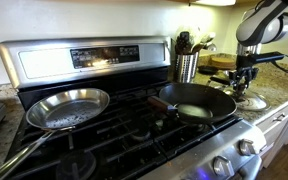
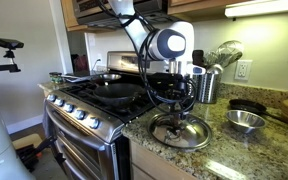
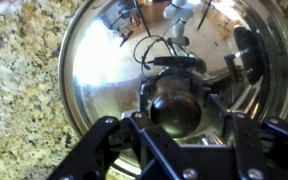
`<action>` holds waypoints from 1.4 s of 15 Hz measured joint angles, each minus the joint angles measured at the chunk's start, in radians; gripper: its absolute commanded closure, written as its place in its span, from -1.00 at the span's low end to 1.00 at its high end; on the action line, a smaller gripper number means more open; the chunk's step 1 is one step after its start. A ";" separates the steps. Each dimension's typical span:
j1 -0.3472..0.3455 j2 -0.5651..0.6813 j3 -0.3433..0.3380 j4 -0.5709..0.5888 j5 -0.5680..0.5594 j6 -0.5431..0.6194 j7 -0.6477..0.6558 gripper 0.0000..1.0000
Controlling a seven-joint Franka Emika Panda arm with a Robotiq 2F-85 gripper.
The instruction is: Place the silver lid on top of the pan on the right side of the stove
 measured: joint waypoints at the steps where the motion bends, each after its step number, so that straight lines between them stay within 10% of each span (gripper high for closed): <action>1: 0.000 0.000 0.000 0.000 0.000 0.000 0.001 0.48; 21: 0.002 -0.411 0.020 -0.080 -0.039 -0.094 -0.012 0.57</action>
